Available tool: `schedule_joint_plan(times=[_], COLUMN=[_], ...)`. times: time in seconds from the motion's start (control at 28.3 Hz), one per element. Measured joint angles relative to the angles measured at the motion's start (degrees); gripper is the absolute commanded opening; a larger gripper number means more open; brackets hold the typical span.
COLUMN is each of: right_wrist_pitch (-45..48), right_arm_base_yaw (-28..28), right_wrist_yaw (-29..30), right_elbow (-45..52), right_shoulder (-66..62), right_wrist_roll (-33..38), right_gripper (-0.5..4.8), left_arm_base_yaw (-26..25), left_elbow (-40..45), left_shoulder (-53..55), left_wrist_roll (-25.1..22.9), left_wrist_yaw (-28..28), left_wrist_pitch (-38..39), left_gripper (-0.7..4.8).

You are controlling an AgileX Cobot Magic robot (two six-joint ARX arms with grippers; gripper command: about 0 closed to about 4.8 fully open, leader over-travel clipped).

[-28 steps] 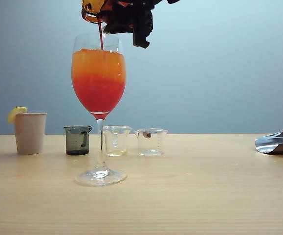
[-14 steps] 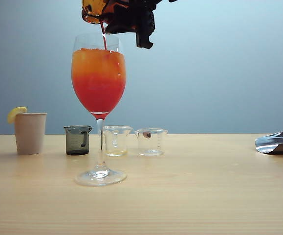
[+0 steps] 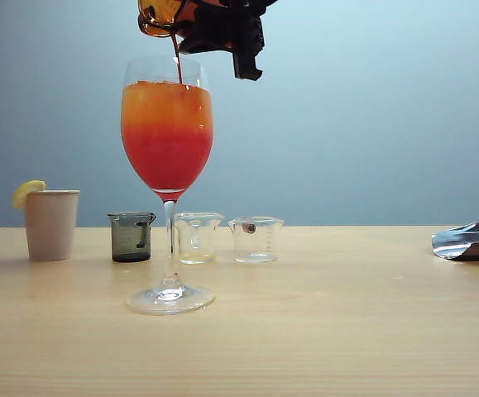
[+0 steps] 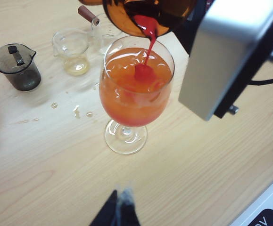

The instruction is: Pick up the fourth measuring cup from the left, pour the grenadine inside into the goblet, and finally put the measuring cup back in its original place.

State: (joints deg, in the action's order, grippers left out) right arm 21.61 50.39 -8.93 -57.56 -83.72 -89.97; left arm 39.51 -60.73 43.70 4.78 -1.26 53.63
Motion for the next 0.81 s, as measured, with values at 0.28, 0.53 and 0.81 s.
schedule_joint_plan(times=[0.28, 0.53, 0.81], right_wrist_pitch=[0.0, 0.0, 0.5], right_arm_base_yaw=[0.0, 0.3, 0.7], right_wrist_yaw=[0.0, 0.0, 0.0], right_elbow=[0.0, 0.0, 0.0], right_shoulder=[0.0, 0.0, 0.0], right_wrist_roll=[-0.6, -3.0, -3.2], right_gripper=[1.44, 1.44, 1.44], left_arm_base_yaw=[0.0, 0.0, 0.0], left_elbow=[0.0, 0.0, 0.0], left_shoulder=[0.0, 0.0, 0.0], left_wrist_roll=[0.0, 0.0, 0.0], left_wrist_yaw=[0.0, 0.0, 0.0], left_wrist_pitch=[0.0, 0.0, 0.0], left_gripper=[-0.05, -0.05, -0.05])
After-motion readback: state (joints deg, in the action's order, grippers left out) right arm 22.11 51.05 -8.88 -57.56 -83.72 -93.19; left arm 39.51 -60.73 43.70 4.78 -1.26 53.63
